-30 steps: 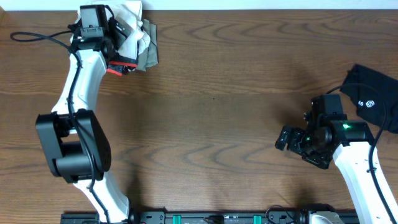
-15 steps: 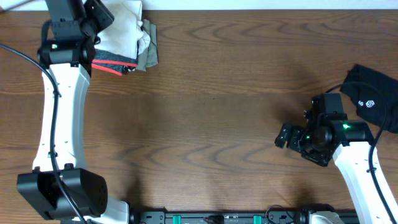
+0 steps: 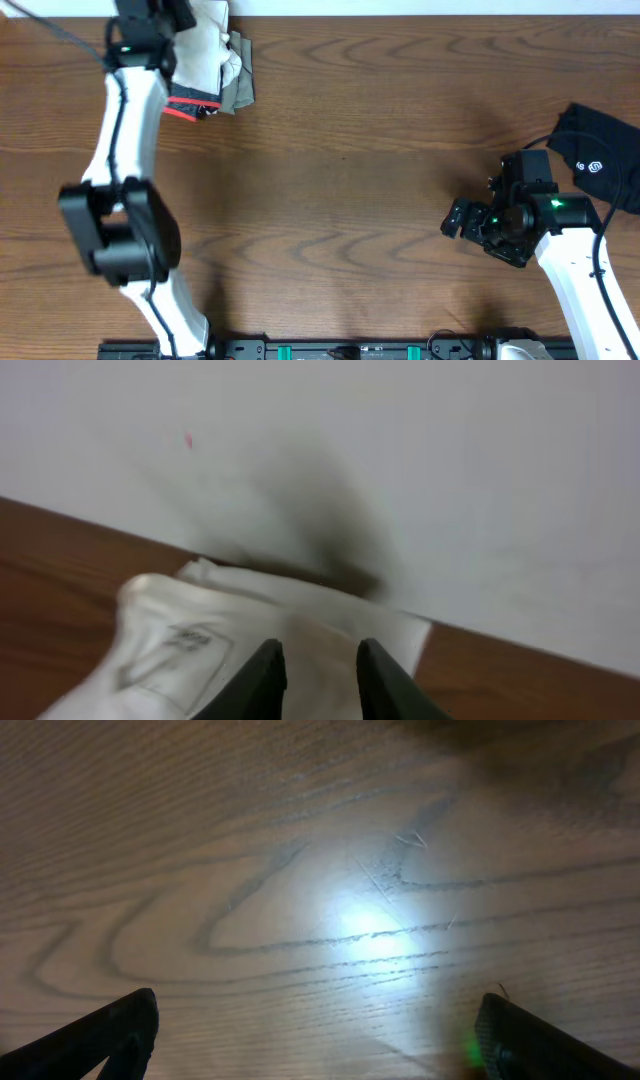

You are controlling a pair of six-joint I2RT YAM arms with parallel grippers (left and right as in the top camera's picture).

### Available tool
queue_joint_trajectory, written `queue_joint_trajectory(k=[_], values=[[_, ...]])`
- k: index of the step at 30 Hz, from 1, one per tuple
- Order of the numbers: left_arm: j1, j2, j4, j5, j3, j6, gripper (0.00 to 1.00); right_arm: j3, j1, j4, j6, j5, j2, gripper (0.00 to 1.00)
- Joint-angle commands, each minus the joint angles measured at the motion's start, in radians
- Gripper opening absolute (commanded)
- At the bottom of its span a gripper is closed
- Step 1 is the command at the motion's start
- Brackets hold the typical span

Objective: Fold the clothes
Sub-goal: 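Lower the shirt onto the stack and press it down with the left gripper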

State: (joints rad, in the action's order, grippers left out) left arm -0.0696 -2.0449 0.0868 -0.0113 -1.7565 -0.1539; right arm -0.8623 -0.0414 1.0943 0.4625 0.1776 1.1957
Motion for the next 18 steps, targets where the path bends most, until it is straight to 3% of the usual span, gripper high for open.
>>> queue_joint_trajectory(k=[1, 9, 18], values=[[0.003, -0.09, -0.033, 0.012, -0.006, 0.027, 0.26, 0.003, 0.002, -0.002, -0.015, 0.011, 0.0, 0.99], [0.008, -0.22, -0.028, 0.051, -0.005, 0.031, 0.21, 0.003, 0.002, 0.005, -0.015, 0.015, 0.0, 0.99], [0.008, -0.049, -0.061, 0.08, -0.006, 0.03, 0.2, 0.003, 0.002, 0.013, -0.015, 0.014, 0.0, 0.99]])
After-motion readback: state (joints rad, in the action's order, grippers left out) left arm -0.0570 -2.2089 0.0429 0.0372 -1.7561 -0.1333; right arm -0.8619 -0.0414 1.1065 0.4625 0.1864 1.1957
